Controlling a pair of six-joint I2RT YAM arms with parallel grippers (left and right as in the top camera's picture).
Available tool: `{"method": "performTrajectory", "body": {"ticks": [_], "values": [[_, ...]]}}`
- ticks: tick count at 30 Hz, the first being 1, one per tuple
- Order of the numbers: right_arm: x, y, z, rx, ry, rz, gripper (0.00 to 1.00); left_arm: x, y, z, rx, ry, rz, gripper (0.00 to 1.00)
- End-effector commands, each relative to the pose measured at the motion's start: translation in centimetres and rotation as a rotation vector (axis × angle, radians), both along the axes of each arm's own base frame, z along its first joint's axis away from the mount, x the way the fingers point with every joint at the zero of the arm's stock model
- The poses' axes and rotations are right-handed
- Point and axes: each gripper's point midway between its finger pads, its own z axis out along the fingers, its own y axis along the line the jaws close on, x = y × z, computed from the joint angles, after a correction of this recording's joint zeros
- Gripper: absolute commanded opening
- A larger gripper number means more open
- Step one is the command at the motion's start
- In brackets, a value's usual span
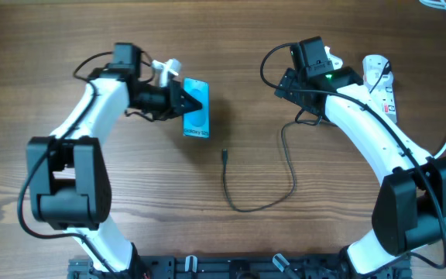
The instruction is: Plug charger to phone and switch on socket
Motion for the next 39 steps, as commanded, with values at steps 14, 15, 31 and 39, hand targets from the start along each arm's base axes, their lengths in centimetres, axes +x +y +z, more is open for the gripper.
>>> {"method": "performTrajectory", "body": {"ticks": [14,15,31,39], "values": [[1.2,5.1,0.1,0.258,-0.024,0.09,1.0,-3.5,5.2,1.7,-0.342,-0.271,-0.011,0.04],[1.0,6.0,0.2,0.287,-0.015,0.149,1.0,-3.5,5.5,0.9,-0.295,-0.27,-0.021,0.04],[-7.8,17.9,-2.1,0.355,0.18,0.698,0.19,-2.6,5.6,1.0,-0.293,-0.348,-0.033,0.04],[-14.2,18.9,-8.3,0.207,0.448,0.713,0.65,-2.6,5.6,1.0,-0.292,-0.348,-0.033,0.04]]}}
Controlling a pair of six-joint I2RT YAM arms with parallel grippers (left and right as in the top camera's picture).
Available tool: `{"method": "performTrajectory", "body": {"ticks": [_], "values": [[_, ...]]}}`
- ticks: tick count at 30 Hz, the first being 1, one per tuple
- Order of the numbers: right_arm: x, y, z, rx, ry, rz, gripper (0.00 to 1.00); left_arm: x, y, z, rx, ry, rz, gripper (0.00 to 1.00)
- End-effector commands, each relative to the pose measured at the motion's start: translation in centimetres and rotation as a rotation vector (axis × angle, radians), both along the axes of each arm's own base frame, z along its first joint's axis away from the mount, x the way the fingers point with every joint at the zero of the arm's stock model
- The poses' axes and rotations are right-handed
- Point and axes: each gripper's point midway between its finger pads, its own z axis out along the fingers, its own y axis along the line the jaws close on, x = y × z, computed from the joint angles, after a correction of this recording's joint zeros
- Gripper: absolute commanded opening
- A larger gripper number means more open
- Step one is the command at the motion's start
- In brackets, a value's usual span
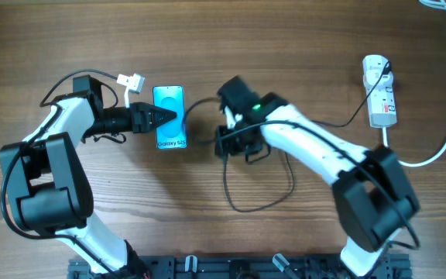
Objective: Plug charger to phone and switch on socket
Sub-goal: 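Lower the right gripper onto the black USB-C cable plug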
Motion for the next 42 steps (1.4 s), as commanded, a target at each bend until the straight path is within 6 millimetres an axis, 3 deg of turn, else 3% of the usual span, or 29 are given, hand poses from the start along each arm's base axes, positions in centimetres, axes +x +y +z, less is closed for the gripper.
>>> {"method": "performTrajectory", "body": {"ticks": [1,3,8,13,16,19,22,25,26,28,31,42], "values": [[-1.9,-0.1,-3.9,-0.118,0.071,0.007,0.66,0.0,-0.3,0.6,-0.04,-0.03,-0.008,0.04],[-2.9,0.1,-5.4,-0.147,0.102,0.028,0.66,0.0,-0.3,0.6,-0.039,-0.031,-0.008,0.04],[-4.3,-0.6,-6.9,-0.209,0.162,0.027,0.43,0.0,-0.2,0.3,-0.025,-0.031,-0.008,0.04],[-4.2,-3.4,-6.8,-0.296,0.188,-0.01,0.16,0.0,-0.2,0.3,-0.025,-0.031,-0.008,0.04],[-3.0,-7.1,-6.8,-0.431,0.159,-0.047,0.04,0.0,-0.2,0.3,-0.025,-0.031,-0.008,0.04],[-2.4,-8.6,-6.7,-0.444,0.178,-0.082,0.04,0.0,-0.2,0.3,-0.026,-0.028,-0.007,0.04],[-0.7,-12.4,-6.4,-0.591,0.112,-0.118,0.04,0.0,-0.2,0.3,-0.026,-0.027,-0.007,0.04],[0.5,-14.1,-6.2,-0.646,0.066,-0.133,0.05,0.0,-0.2,0.3,-0.026,-0.027,-0.007,0.04],[0.9,-14.1,-6.3,-0.634,0.056,-0.124,0.12,0.0,-0.2,0.3,-0.026,-0.027,-0.007,0.04],[1.8,-13.9,-6.5,-0.613,0.031,-0.14,0.17,0.0,-0.2,0.3,-0.026,-0.028,-0.007,0.04],[2.2,-13.7,-6.6,-0.601,0.014,-0.124,0.36,0.0,-0.2,0.3,-0.026,-0.027,-0.007,0.04],[1.0,-14.5,-6.5,-0.624,0.08,-0.223,0.51,0.0,-0.2,0.3,-0.025,-0.028,-0.008,0.04]]}}
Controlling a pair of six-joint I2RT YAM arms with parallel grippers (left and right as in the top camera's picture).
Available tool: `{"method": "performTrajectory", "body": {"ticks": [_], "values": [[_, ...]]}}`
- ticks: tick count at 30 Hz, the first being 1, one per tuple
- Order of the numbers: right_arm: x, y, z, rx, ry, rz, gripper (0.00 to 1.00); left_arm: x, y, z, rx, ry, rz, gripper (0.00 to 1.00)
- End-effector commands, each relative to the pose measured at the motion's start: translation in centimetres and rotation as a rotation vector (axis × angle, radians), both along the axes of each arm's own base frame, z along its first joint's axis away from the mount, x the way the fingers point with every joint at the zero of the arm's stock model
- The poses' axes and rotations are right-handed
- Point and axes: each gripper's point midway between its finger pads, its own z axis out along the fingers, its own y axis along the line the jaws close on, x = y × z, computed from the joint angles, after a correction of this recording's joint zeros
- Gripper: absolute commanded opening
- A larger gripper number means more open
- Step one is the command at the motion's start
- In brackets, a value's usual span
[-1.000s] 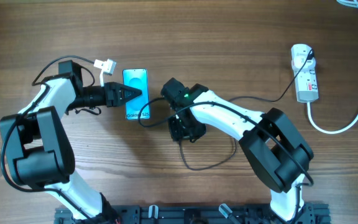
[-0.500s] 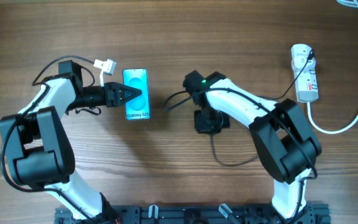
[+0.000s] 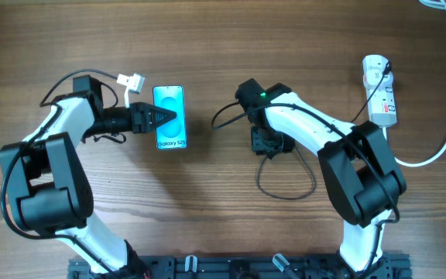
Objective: Plug charger to phone and switch on socket
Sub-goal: 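Lower the right gripper onto the black USB-C cable plug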
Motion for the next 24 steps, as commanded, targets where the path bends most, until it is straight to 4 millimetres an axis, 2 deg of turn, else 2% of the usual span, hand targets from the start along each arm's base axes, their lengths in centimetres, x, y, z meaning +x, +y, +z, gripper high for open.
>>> {"method": "performTrajectory", "body": {"ticks": [1,7,12,18,20,24], "values": [[-1.0,-1.7,-1.9,-0.072,0.039,-0.074,0.52,0.0,-0.2,0.3,-0.027,-0.025,-0.006,0.04],[0.1,-2.8,-2.0,-0.061,0.021,-0.121,0.53,0.0,-0.2,0.3,-0.027,-0.024,-0.006,0.04],[0.1,-2.5,-2.2,0.011,0.053,-0.152,0.51,0.0,-0.2,0.3,-0.027,-0.024,-0.006,0.04],[0.1,-2.4,-2.2,0.015,0.053,-0.167,0.31,0.0,-0.2,0.3,-0.028,-0.024,-0.006,0.04],[0.1,-2.4,-2.2,0.016,0.053,-0.168,0.27,0.0,-0.2,0.3,-0.028,-0.024,-0.006,0.04],[0.4,-2.2,-2.3,0.023,0.038,-0.175,0.25,0.0,-0.2,0.3,-0.028,-0.024,-0.006,0.04]]}}
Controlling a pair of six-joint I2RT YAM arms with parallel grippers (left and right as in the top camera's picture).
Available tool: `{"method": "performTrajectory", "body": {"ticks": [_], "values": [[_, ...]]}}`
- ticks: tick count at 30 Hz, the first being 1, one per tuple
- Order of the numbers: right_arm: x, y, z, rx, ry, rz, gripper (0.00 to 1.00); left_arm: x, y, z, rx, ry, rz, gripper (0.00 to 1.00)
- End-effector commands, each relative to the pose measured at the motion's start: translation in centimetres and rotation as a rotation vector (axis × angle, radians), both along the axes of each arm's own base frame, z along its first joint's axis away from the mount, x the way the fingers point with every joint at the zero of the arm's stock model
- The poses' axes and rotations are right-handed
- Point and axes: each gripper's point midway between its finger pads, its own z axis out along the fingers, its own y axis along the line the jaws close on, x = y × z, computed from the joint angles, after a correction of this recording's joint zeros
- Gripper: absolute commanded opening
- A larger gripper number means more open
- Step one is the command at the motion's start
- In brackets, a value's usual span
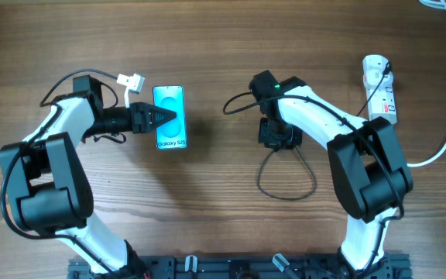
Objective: Plug charger to phone and switch on socket
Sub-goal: 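Lower the right gripper onto the black USB-C cable plug, then grasp the USB-C plug with the right gripper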
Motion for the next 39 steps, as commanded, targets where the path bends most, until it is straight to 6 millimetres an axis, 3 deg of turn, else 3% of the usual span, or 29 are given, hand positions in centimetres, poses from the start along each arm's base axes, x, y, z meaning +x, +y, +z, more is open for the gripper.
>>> {"method": "performTrajectory", "body": {"ticks": [1,5,8,13,14,17,20,24,34,35,37,39], "values": [[-0.9,-0.9,-2.1,-0.039,0.046,-0.02,0.25,0.0,-0.2,0.3,-0.028,-0.024,-0.006,0.04],[-0.6,-0.8,-2.2,-0.034,0.034,-0.02,0.27,0.0,-0.2,0.3,-0.028,-0.024,-0.006,0.04],[-0.4,-0.7,-2.2,-0.029,0.025,-0.021,0.34,0.0,-0.2,0.3,-0.028,-0.024,-0.006,0.04],[-0.4,-0.7,-2.2,-0.029,0.025,-0.02,0.35,0.0,-0.2,0.4,-0.032,-0.025,-0.006,0.04],[-0.4,-0.7,-2.2,-0.029,0.023,-0.021,0.34,0.0,-0.2,0.4,-0.032,-0.025,-0.006,0.04],[-0.2,-0.6,-2.3,-0.025,0.016,-0.021,0.18,0.0,-0.2,0.4,-0.032,-0.025,-0.006,0.04],[-0.1,-0.6,-2.3,-0.023,0.015,-0.019,0.16,0.0,-0.2,0.4,-0.031,-0.025,-0.006,0.04],[0.0,-0.5,-2.3,-0.02,0.012,-0.011,0.04,0.0,-0.2,0.3,-0.022,-0.024,-0.007,0.04],[0.0,2.0,-2.5,0.132,0.04,0.156,0.04,0.0,-0.1,0.2,-0.024,0.018,0.004,0.04],[0.0,2.0,-2.5,0.131,0.041,0.157,0.05,0.0,-0.1,0.2,-0.024,0.018,0.004,0.04],[0.0,2.0,-2.5,0.132,0.04,0.157,0.22,0.0,-0.1,0.2,-0.024,0.018,0.004,0.04],[0.0,2.0,-2.5,0.132,0.04,0.156,0.28,0.0,-0.1,0.2,-0.024,0.018,0.004,0.04]]}}
